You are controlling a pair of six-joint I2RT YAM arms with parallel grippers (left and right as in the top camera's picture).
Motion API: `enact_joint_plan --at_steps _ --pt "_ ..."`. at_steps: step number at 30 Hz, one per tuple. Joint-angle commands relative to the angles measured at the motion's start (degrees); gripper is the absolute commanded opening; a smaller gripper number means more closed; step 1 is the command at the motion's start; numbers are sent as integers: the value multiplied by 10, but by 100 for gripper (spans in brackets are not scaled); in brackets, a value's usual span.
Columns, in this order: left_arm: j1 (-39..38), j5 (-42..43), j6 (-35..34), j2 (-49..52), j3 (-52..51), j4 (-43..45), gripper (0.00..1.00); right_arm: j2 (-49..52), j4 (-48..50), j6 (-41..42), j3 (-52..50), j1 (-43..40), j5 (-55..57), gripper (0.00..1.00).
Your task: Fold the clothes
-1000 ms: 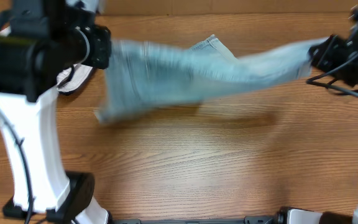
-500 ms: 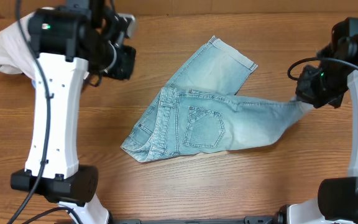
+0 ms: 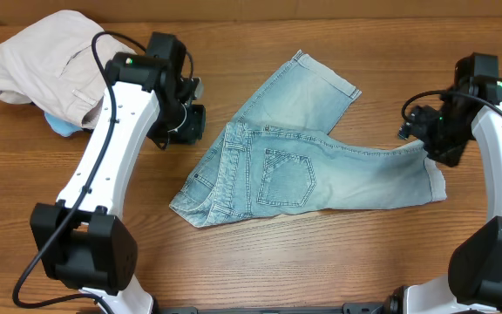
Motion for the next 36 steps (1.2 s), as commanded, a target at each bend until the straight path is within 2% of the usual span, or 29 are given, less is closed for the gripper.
enact_joint_plan --at_steps 1,5,8,12,17,20,24,29,32,36 --pt "3 78 13 -13 -61 78 4 -4 8 -108 2 6 -185 79" --pt "-3 47 4 -5 -139 197 4 -4 5 -132 2 7 -230 73" --pt "2 32 -7 10 -170 259 4 -4 5 -132 2 6 -230 73" --pt "1 83 -7 48 -179 321 4 -4 5 -132 2 6 -230 73" --pt "-23 192 1 102 -179 360 4 -4 3 -132 2 6 -231 70" --pt "-55 167 1 148 -179 357 4 -4 3 -132 2 6 -231 69" --pt "-72 227 32 169 -160 306 4 -4 2 -132 2 6 -231 68" --pt "-78 327 127 105 -91 189 4 -4 1 -132 2 6 -231 68" --pt "-100 378 183 45 -73 156 4 -4 5 -132 2 6 -231 68" --pt "-160 343 219 -10 -73 103 4 -4 10 -132 2 6 -230 68"
